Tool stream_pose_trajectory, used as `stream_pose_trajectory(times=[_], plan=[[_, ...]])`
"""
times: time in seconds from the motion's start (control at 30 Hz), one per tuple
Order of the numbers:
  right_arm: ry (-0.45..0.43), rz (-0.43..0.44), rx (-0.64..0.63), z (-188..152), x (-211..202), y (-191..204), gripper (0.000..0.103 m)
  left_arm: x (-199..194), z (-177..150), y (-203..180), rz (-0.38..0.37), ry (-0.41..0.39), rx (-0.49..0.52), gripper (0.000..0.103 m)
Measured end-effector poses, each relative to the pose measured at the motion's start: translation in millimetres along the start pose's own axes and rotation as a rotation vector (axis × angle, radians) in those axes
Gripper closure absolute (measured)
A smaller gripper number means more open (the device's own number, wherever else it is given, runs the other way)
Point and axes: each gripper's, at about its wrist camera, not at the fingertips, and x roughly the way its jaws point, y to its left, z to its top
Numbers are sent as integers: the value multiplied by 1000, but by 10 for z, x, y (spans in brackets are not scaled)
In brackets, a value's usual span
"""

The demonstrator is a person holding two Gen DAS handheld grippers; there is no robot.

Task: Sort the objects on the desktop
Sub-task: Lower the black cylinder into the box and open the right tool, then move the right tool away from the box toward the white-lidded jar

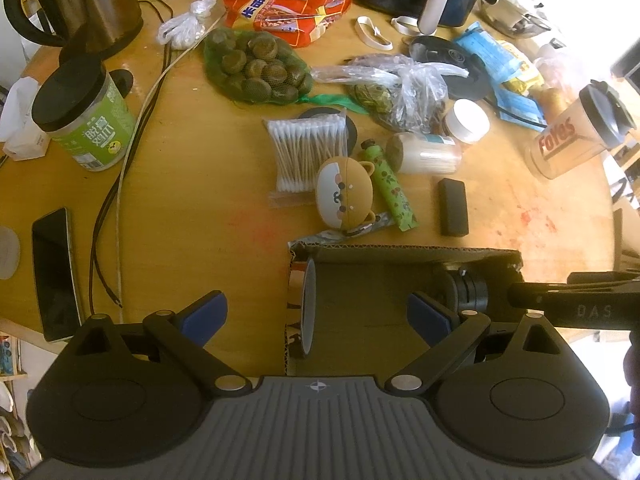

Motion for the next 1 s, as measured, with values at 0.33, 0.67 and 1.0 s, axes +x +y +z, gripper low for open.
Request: stream_pose_trajectory(times=[0.33,0.67,1.0], plan=[[1,15,13,8,-11,-26,15,-7,2,-23,-18,-2,7,4],[-1,35,54,92,-36,-161,14,-5,-5,-55,-47,0,11,4],[-18,45,63,219,-65,-223,14,-13,41,-61,-87,-13,-9,4]])
